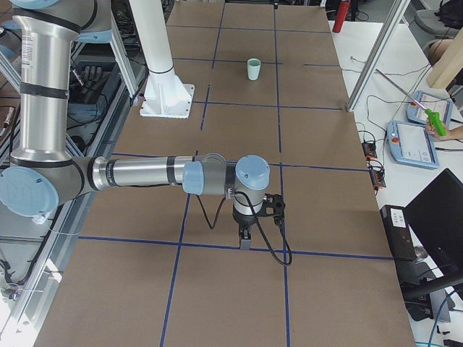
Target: Stack cups
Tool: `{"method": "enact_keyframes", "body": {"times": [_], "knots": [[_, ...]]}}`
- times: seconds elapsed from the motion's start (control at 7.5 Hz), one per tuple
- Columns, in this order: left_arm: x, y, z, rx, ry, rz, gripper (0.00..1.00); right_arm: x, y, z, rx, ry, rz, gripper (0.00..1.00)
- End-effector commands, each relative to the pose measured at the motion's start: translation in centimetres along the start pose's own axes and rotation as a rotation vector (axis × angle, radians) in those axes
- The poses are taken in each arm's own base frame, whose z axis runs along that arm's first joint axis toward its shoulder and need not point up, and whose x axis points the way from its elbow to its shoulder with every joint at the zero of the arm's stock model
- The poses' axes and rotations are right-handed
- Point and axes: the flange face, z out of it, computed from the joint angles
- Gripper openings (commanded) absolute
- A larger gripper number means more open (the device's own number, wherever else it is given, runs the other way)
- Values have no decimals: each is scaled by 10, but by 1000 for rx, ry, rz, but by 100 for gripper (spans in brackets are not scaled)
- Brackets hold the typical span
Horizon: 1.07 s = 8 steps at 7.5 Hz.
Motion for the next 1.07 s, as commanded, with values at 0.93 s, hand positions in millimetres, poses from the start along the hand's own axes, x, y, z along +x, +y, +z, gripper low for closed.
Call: {"method": "enact_keyframes", "body": {"times": [0.93], "knots": [[-230, 98, 60, -167, -29, -72, 100, 0, 0, 0, -1, 0, 1, 100]]}}
